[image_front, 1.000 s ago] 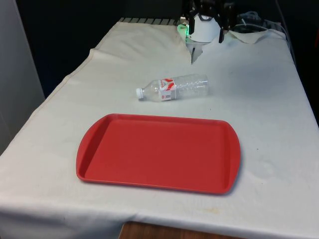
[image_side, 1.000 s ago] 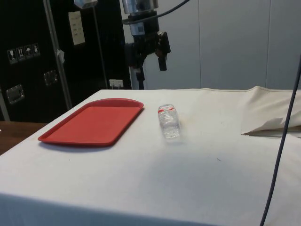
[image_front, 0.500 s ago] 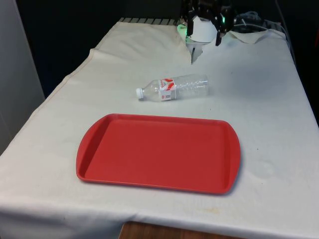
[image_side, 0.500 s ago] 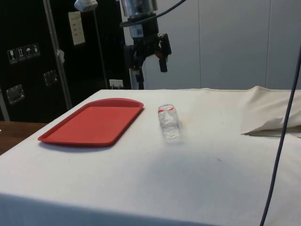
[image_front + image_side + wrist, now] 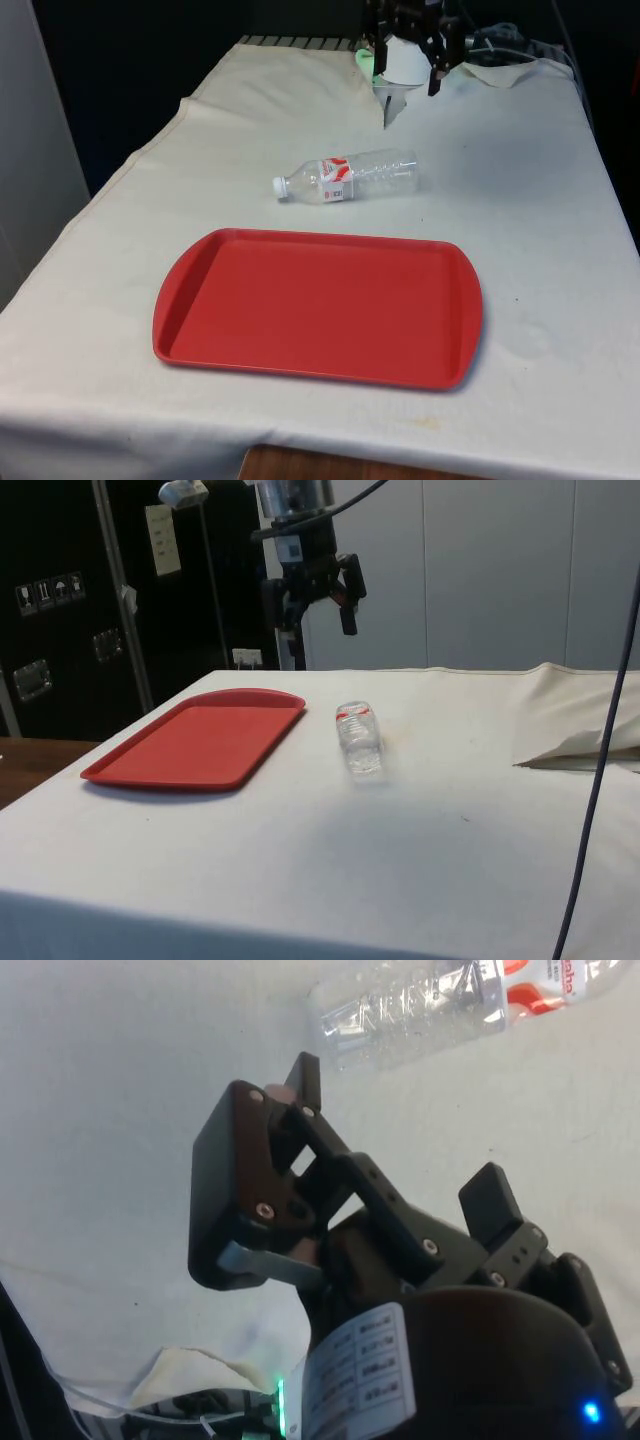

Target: Place the bottle upright on the tray.

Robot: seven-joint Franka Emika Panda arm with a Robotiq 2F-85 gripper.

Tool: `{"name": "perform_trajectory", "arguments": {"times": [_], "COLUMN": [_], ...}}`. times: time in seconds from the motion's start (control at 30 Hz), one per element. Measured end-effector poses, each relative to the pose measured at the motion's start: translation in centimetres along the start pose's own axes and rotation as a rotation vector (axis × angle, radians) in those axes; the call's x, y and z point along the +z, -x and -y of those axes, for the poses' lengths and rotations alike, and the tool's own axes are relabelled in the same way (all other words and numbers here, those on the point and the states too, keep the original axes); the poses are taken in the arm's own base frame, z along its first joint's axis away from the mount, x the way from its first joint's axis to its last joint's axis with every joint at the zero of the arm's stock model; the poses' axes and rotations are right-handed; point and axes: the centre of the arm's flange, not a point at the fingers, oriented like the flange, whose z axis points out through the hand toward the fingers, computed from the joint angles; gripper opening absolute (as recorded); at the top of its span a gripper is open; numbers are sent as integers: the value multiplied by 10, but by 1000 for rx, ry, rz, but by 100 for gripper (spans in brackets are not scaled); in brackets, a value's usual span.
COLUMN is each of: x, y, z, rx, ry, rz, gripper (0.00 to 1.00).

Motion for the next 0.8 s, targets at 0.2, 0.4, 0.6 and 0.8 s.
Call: {"name": "perform_trajectory", "arguments": {"times": [0.2,0.4,0.6,0.8], "x": [1,6,11,20], "y": [-1,-1,-1,-2], "z": [1,1,1,2], "rx": [21,41,56,80], "ry": [-6,-15,-24,-26], "rz": [-8,-20,-32,-37], "gripper": [100,100,100,100]}}
